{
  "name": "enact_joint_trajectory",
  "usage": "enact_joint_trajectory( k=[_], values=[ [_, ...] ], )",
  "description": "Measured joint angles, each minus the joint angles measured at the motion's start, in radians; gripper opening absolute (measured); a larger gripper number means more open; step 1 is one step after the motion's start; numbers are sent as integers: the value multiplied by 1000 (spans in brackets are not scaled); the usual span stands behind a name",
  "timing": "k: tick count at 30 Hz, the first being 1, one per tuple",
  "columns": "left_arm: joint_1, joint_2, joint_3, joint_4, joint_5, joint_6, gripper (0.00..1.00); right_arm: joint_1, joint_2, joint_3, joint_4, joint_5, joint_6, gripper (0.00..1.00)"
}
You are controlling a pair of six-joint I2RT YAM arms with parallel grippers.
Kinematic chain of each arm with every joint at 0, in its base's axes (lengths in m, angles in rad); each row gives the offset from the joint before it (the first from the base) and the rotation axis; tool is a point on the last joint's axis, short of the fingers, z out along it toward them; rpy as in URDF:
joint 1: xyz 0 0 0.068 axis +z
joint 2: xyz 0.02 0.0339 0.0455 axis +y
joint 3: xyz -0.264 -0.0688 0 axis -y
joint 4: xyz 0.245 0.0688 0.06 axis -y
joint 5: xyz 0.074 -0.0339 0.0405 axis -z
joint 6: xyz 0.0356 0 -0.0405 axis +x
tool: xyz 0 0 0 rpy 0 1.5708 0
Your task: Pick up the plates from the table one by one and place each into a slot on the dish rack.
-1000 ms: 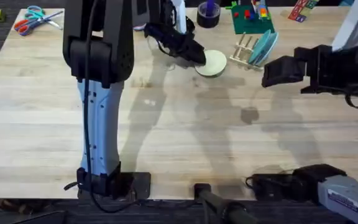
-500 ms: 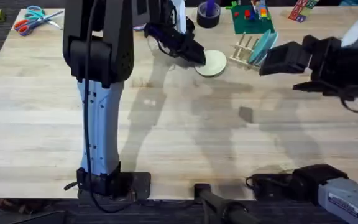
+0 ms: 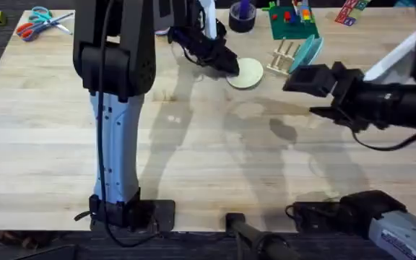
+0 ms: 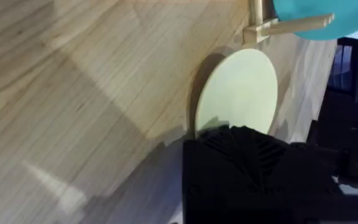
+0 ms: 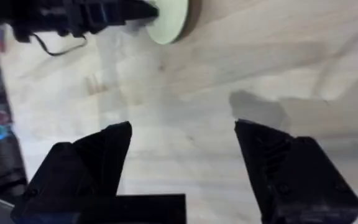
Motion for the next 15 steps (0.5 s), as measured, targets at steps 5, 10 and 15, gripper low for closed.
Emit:
enact_joint_trajectory(
  k=[5, 10, 15],
  values=[
    [0, 0, 0, 0, 0, 0, 39, 0, 0, -84, 159, -53, 45, 995],
    [0, 0, 0, 0, 0, 0, 39, 0, 0, -122, 203, -75, 64, 994],
    [0, 0, 0, 2, 0, 0, 39, 0, 0, -153, 271, -87, 88, 993]
  ],
)
